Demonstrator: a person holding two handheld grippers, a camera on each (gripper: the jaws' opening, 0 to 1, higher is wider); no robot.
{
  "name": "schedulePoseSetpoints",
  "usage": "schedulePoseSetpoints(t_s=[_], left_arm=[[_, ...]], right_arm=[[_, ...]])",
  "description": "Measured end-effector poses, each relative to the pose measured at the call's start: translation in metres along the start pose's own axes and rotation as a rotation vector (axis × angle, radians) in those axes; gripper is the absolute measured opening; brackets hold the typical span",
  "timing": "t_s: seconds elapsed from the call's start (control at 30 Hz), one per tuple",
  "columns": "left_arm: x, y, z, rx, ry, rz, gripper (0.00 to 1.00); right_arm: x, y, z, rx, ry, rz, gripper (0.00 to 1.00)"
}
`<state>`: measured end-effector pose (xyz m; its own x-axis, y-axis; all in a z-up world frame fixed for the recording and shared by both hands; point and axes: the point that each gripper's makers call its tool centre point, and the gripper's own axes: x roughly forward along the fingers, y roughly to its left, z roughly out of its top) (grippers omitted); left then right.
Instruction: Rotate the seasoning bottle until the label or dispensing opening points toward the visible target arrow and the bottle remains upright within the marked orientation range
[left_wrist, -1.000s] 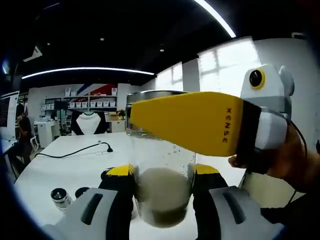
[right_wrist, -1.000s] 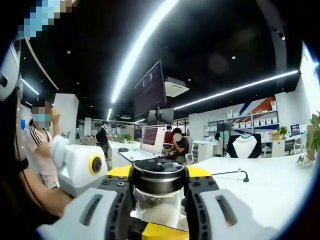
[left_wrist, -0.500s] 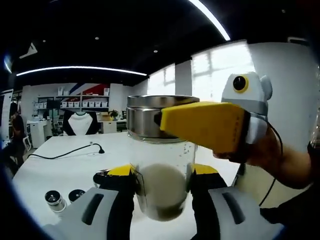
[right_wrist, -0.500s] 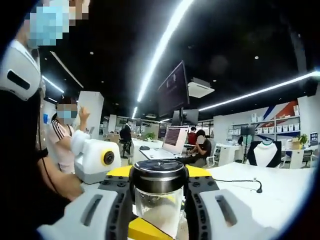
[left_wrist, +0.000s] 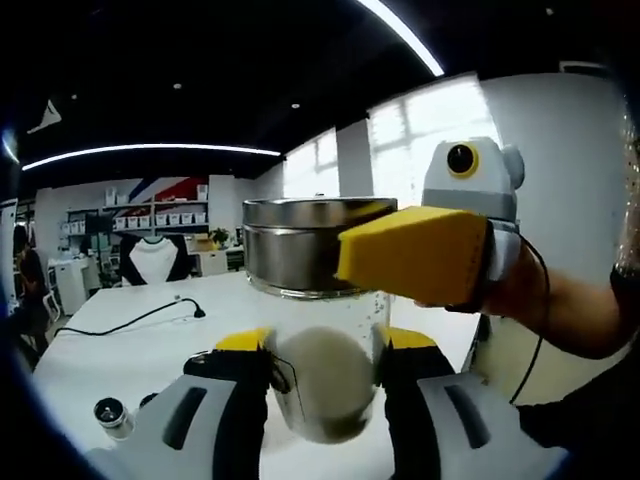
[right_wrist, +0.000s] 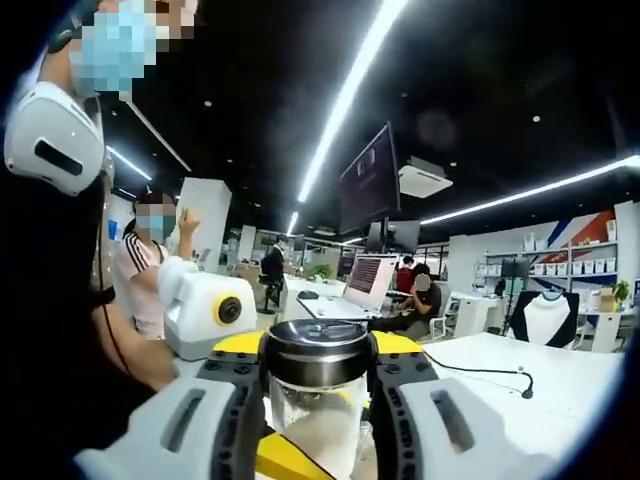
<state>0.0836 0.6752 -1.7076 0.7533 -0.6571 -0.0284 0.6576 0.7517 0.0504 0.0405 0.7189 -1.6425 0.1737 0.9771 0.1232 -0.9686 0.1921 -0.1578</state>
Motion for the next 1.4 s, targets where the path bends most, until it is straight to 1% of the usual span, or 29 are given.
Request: schedulePoseSetpoints(t_s=[0.03,0.1,0.17,0.23,0.27,0.3,0.33,0.37,0.4,0.43,0.53,0.57,0.63,0.7,0.83,0.93,1.1,1.2,1.27,1.33,1.4], left_arm=[[0.000,0.001,0.000,0.013,0.000,0.012,0.46],[0.000,0.002,0.001,0.005,-0.004,0.027,0.46],[0.000,0.007,0.000,-0.007,-0.002,0.054,0.45],[0.002,0.011,-0.002,-0.009,0.011,0.078,0.45],[0.003,0.012,-0.004,-0.015,0.019,0.085,0.45],[0.003,0.015,-0.006,-0.028,0.027,0.094,0.45],[0.003,0.016,-0.007,-0.039,0.026,0.102,0.46],[0.003,0.017,-0.007,-0.043,0.027,0.108,0.46],[0.002,0.019,-0.008,-0.046,0.028,0.114,0.46],[0.002,0.020,-0.008,-0.044,0.031,0.121,0.46],[0.002,0.021,-0.010,-0.045,0.040,0.128,0.46],[0.002,0.021,-0.011,-0.045,0.043,0.128,0.46],[0.001,0.019,-0.013,-0.045,0.051,0.125,0.46],[0.001,0.019,-0.015,-0.049,0.057,0.126,0.46],[0.000,0.020,-0.017,-0.045,0.066,0.130,0.46],[-0.001,0.020,-0.016,-0.044,0.065,0.129,0.46],[-0.003,0.017,-0.010,-0.028,0.052,0.113,0.46],[-0.002,0.014,-0.009,-0.028,0.053,0.090,0.45],[-0.001,0.010,-0.010,-0.036,0.058,0.062,0.45],[0.000,0.007,-0.009,-0.044,0.054,0.034,0.45],[0.000,0.004,-0.009,-0.048,0.055,0.015,0.46]], right_arm=[[0.000,0.001,0.000,-0.008,0.000,-0.001,0.36],[0.002,0.001,0.001,-0.027,0.007,-0.015,0.37],[0.004,-0.003,0.000,-0.033,0.017,-0.053,0.37],[0.005,-0.010,-0.004,-0.046,0.058,-0.117,0.38],[0.006,-0.011,-0.005,-0.061,0.069,-0.136,0.40],[0.007,-0.014,-0.007,-0.053,0.076,-0.179,0.42],[0.007,-0.015,-0.009,-0.050,0.091,-0.200,0.45],[0.008,-0.016,-0.012,-0.050,0.101,-0.218,0.45],[0.007,-0.018,-0.017,-0.051,0.124,-0.257,0.45],[0.006,-0.020,-0.022,-0.047,0.141,-0.280,0.45],[0.009,-0.016,-0.026,-0.001,0.120,-0.312,0.42],[0.009,-0.016,-0.026,0.000,0.115,-0.324,0.41],[0.006,-0.022,-0.028,-0.011,0.122,-0.377,0.37],[0.005,-0.022,-0.029,0.026,0.114,-0.387,0.37],[0.005,-0.024,-0.030,0.049,0.090,-0.391,0.37],[0.005,-0.024,-0.029,0.059,0.081,-0.372,0.36],[0.000,-0.029,-0.025,0.124,0.040,-0.311,0.36],[-0.002,-0.026,-0.023,0.113,0.030,-0.254,0.35],[-0.002,-0.021,-0.023,0.102,0.033,-0.194,0.35],[-0.004,-0.019,-0.022,0.102,0.028,-0.164,0.35],[-0.004,-0.014,-0.020,0.080,0.027,-0.113,0.35]])
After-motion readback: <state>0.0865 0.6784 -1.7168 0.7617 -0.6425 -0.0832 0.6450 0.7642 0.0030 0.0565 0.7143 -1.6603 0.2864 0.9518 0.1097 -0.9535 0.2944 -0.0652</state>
